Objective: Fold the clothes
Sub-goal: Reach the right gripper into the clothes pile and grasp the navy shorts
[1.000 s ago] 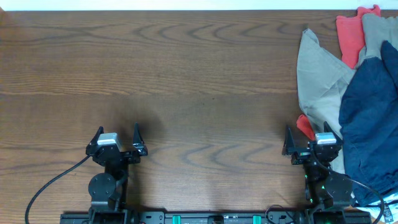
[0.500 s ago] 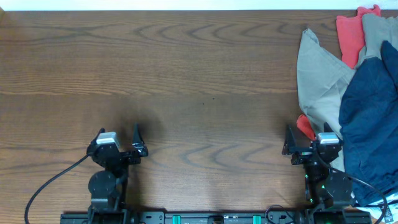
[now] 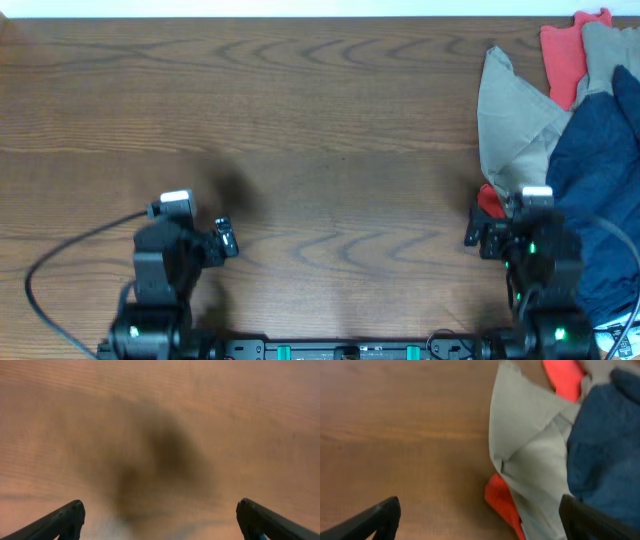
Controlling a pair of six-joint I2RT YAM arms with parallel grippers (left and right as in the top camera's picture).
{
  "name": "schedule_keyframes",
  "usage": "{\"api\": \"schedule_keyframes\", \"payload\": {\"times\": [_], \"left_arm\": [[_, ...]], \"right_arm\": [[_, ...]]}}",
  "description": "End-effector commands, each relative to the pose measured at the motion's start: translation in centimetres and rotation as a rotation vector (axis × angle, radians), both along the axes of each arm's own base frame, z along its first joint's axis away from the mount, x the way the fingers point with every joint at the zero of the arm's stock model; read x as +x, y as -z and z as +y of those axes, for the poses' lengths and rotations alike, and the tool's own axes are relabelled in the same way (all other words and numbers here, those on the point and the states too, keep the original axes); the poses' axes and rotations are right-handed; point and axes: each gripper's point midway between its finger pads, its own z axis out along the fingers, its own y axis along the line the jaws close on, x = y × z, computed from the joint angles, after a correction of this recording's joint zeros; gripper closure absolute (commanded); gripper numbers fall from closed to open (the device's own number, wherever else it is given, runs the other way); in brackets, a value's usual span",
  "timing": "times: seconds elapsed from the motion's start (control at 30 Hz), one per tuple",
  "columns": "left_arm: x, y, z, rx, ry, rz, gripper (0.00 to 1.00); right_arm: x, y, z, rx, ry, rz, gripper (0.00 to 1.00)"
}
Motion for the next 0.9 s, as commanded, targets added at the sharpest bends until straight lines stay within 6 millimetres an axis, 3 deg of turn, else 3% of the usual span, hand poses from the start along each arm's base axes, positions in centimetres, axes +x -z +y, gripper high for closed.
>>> {"api": "schedule_keyframes", "payload": {"times": [0.0,0.1,0.27,0.33,0.4,0.5,0.63,0.87], "left_arm": [[0.8,-1.7,-0.5,-0.021,0.017,0.082,0.02],[0.8,-2.2,-0.5,-0.018,0.015,0.205,0.02],[0.8,-1.9,-0.5,-0.014,0.013,0.328,0.02],[0.7,-1.4,-0.5,-0.014,0.013,0.352,0.02],[0.8,-1.0,-0.5,-0.016,0.010,0.371,0.02],[0.8,-0.7,-0.5,-0.015,0.009,0.385,0.02],[0.8,-0.7,-0.5,-0.020,0.003,0.387,0.02],[0.8,-0.7,-0.5,-0.020,0.003,0.386,0.02]], "right_arm": [[1.0,-0.5,-0.4,0.033,0.032,0.129,0.01],[1.4,-0.4,-1.2,0.084,0.089,0.308,0.01],[3.3,0.1,-1.8,0.090,0.111,0.432,0.01],[3.5,1.1,-3.6,0.054,0.221,0.464,0.01],[2.9,2.2,-7.1,0.005,0.446,0.493,0.01],[1.9,3.7,-10.7,-0.056,0.641,0.542,0.03],[1.3,6.3,-12.8,-0.056,0.715,0.633,0.21],[1.9,10.3,-15.1,-0.017,0.810,0.687,0.29]]}}
